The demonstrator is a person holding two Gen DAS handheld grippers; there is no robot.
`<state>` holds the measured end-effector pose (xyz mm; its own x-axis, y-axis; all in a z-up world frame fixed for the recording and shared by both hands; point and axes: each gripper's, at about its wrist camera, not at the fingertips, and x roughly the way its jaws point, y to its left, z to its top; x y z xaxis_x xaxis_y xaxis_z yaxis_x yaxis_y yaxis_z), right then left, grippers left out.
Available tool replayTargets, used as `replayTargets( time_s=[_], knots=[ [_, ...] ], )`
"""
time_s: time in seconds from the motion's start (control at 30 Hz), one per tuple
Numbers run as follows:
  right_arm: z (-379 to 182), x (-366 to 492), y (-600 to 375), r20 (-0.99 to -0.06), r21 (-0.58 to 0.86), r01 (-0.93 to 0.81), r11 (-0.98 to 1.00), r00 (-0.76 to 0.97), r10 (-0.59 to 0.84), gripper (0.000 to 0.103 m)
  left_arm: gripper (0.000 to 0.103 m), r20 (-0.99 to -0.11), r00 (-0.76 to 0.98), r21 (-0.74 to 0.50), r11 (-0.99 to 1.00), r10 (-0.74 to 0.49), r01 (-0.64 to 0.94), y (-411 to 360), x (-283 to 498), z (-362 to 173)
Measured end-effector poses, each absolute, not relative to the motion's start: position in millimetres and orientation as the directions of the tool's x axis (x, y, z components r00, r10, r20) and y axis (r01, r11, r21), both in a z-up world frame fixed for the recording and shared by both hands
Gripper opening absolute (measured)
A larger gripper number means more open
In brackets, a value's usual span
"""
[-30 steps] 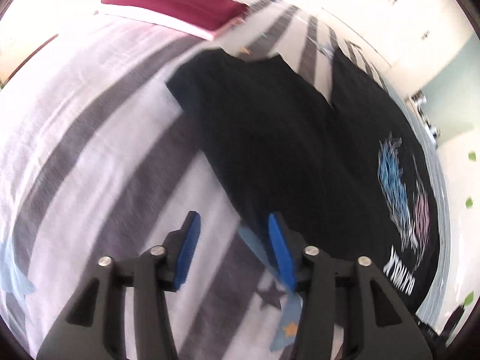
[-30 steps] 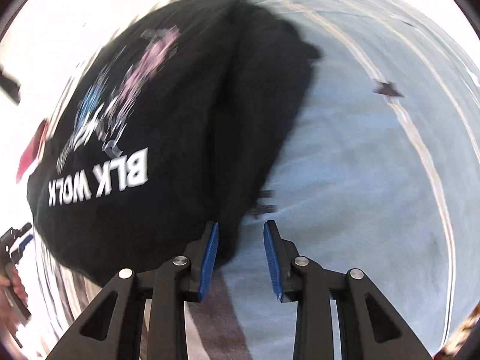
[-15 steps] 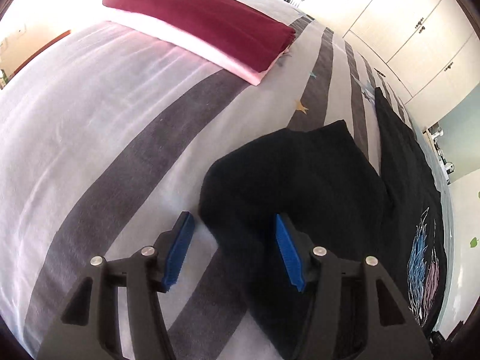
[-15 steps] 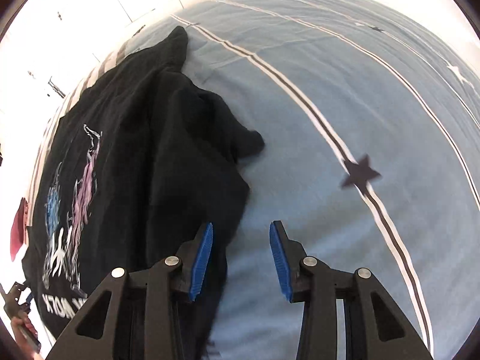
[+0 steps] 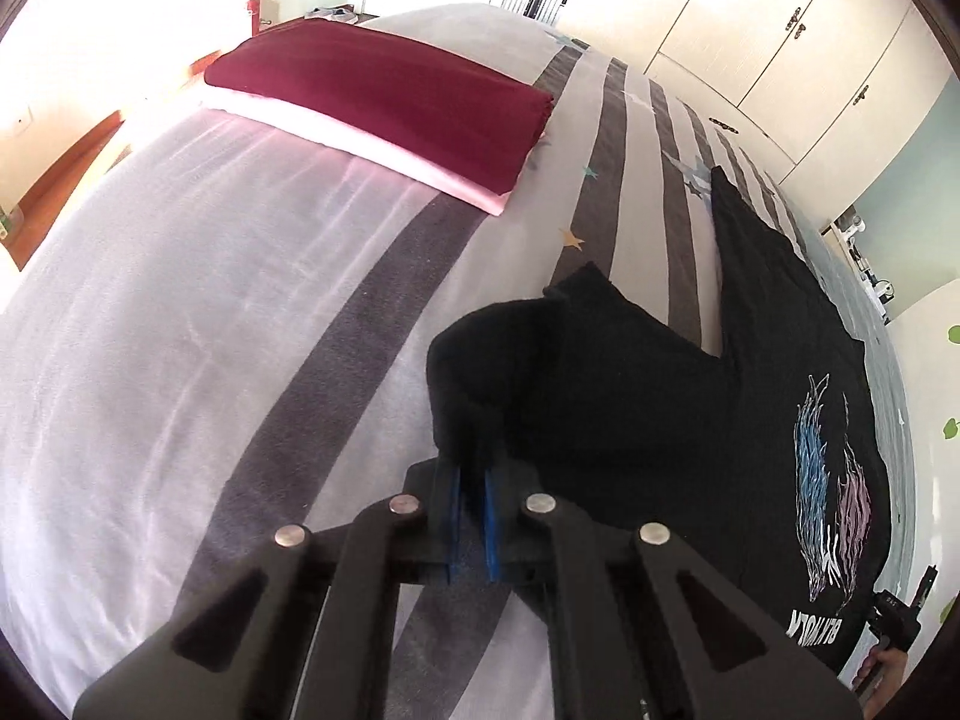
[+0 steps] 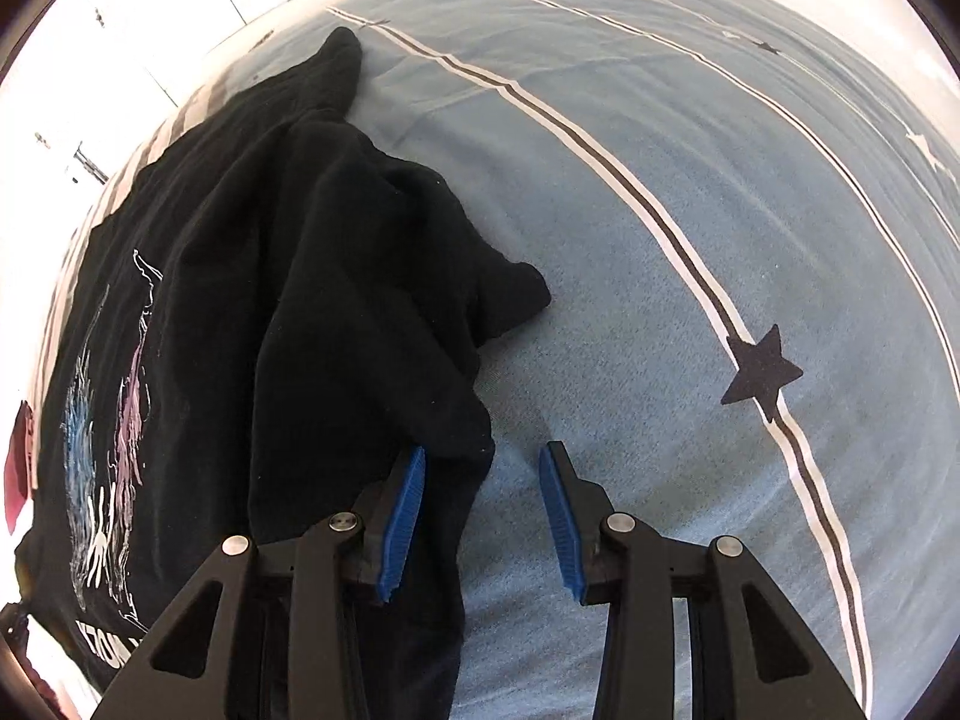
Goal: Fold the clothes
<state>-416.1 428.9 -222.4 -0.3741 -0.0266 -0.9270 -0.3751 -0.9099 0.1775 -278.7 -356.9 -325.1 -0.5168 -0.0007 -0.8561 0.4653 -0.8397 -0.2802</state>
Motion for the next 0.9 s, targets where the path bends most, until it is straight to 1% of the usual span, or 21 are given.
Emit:
replayTargets(
  time_s=[0.13, 0.17, 0.2, 0.23, 0.27, 0.33, 0.43, 0.5, 0.53, 0.6, 0.63, 0.67, 0.73, 0.8, 0.9],
  knots=[
    [-213.0, -419.8, 427.4, -0.920, 0.154, -0.345, -0.926, -0.392, -0.007, 0.037, 0.004, -0.876, -0.482, -0.267, -0.838, 0.006, 0.475, -361.2, -273.5, -330.1],
    [-211.2, -421.7, 429.0, -0.918, 0.155, -0.345, -0.926, -0.398, -0.005, 0.039, 0.006, -0.884, -0.467, -0.265, -0.839, 0.015, 0.475, -359.6, -273.8, -333.3],
    [-209.9, -424.4, 432.5, -0.915, 0.161, -0.353, -0.922, -0.403, -0.005, 0.042, 0.011, -0.892, -0.451, -0.262, -0.839, 0.022, 0.478, -358.0, -273.8, -336.2],
    [-208.6, -427.2, 435.9, -0.912, 0.167, -0.361, -0.918, -0.409, -0.005, 0.045, 0.012, -0.899, -0.437, -0.258, -0.833, 0.022, 0.489, -357.2, -272.2, -338.0],
    [-209.0, -431.7, 437.8, -0.911, 0.173, -0.363, -0.916, -0.412, -0.008, 0.045, 0.013, -0.901, -0.433, -0.263, -0.822, 0.022, 0.506, -357.0, -268.7, -337.9],
    [-213.2, -444.3, 438.7, -0.910, 0.182, -0.358, -0.916, -0.413, -0.019, 0.046, 0.019, -0.901, -0.433, -0.246, -0.817, -0.005, 0.522, -353.7, -259.8, -331.7],
    [-219.5, -463.0, 440.2, -0.909, 0.197, -0.351, -0.916, -0.415, -0.036, 0.049, 0.019, -0.885, -0.464, -0.218, -0.840, -0.045, 0.497, -340.7, -244.2, -314.6],
    [-223.6, -475.6, 441.2, -0.908, 0.206, -0.346, -0.915, -0.416, -0.048, 0.051, 0.019, -0.876, -0.480, -0.214, -0.858, -0.043, 0.468, -328.3, -237.6, -306.0],
    [-225.7, -481.8, 441.7, -0.908, 0.211, -0.343, -0.915, -0.416, -0.053, 0.049, 0.019, -0.873, -0.487, -0.216, -0.866, -0.036, 0.452, -321.8, -235.0, -302.6],
    [-222.8, -483.1, 441.0, -0.902, 0.215, -0.323, -0.922, -0.428, -0.060, 0.038, 0.019, -0.866, -0.500, -0.221, -0.881, -0.020, 0.418, -309.9, -231.1, -295.2],
    [-220.4, -482.5, 441.1, -0.898, 0.220, -0.313, -0.924, -0.435, -0.066, 0.021, 0.019, -0.864, -0.503, -0.226, -0.890, -0.004, 0.396, -306.7, -232.6, -288.9],
    [-216.8, -480.8, 441.3, -0.896, 0.213, -0.309, -0.927, -0.439, -0.059, 0.013, 0.019, -0.863, -0.504, -0.223, -0.902, 0.007, 0.370, -292.6, -227.5, -282.3],
    [-213.8, -485.4, 440.4, -0.887, 0.188, -0.320, -0.929, -0.462, -0.021, 0.011, 0.019, -0.863, -0.505, -0.217, -0.923, 0.030, 0.317, -265.4, -218.4, -270.6],
    [-201.3, -471.5, 450.8, -0.876, 0.176, -0.353, -0.919, -0.482, 0.017, 0.010, 0.019, -0.869, -0.492, -0.217, -0.935, 0.053, 0.282, -246.6, -220.3, -272.8],
    [-176.9, -440.1, 471.8, -0.860, 0.165, -0.411, -0.897, -0.505, 0.074, 0.009, 0.019, -0.875, -0.477, -0.237, -0.932, 0.082, 0.276, -222.7, -234.2, -284.0]
  ],
)
